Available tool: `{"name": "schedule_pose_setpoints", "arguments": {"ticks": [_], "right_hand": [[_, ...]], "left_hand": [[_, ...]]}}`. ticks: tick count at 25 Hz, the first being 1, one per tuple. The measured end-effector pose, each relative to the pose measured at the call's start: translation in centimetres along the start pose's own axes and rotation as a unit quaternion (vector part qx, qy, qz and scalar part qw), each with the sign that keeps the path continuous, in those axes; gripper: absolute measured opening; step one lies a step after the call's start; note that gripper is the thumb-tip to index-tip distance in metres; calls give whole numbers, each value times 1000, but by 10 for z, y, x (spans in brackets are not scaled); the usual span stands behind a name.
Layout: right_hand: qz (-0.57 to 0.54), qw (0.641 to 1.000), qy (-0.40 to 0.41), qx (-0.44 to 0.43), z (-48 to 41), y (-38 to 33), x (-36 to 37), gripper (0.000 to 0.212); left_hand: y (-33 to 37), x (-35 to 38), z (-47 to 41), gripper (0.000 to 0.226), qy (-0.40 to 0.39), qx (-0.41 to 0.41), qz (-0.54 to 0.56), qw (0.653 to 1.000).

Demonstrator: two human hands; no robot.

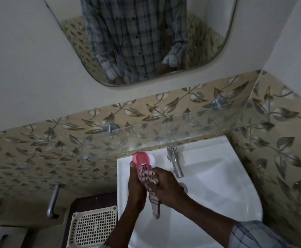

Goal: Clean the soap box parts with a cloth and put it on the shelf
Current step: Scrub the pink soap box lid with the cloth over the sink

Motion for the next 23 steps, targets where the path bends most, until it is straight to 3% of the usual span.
{"name": "schedule_pose_setpoints", "arguments": {"ticks": [2, 4, 7, 9, 11, 12, 13, 14, 15, 18, 23], "right_hand": [[-160, 974, 63, 147, -14, 5, -8, 10], [-236, 944, 74, 219, -21, 4, -8, 12], [-126, 974, 92, 162, -20, -6, -16, 29], [-76, 980, 154, 102, -18, -12, -33, 20], [-51, 988, 141, 28, -20, -14, -45, 20], [1, 994, 108, -26, -22, -19, -47, 25], [70, 992, 63, -86, -20, -23, -44, 30], [128, 981, 12, -142, -15, -25, -37, 35], [175, 967, -41, -182, -8, -23, -26, 39], [292, 908, -97, -283, 14, -14, 2, 50], [298, 854, -259, -339, 26, -3, 3, 38]], "left_hand": [[-3, 9, 10, 91, -18, 77, -81, 994], [3, 8, 13, 86, 1, 150, -154, 977], [24, 9, 10, 77, -13, 233, -253, 939], [31, 15, 11, 83, -43, 249, -270, 929], [25, -2, 5, 81, -20, 154, -146, 977], [13, -12, -3, 81, -11, 44, -44, 998], [-1, -9, -7, 89, -41, -90, 60, 993], [-10, 3, -6, 100, -104, -203, 149, 962], [-8, 12, -2, 103, -155, -265, 201, 930], [-5, 22, 3, 73, -175, -326, 209, 905], [-19, 25, 20, 50, -237, -331, 167, 898]]}}
Point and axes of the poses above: each hand's wrist, its own z-axis away from the middle knuckle, its own x-axis out of the palm, y = z × x, the point moved 9 cm from there along -z, towards the middle knuckle, and after that the axes turned 10 degrees about -z, right-handed, at the moved point
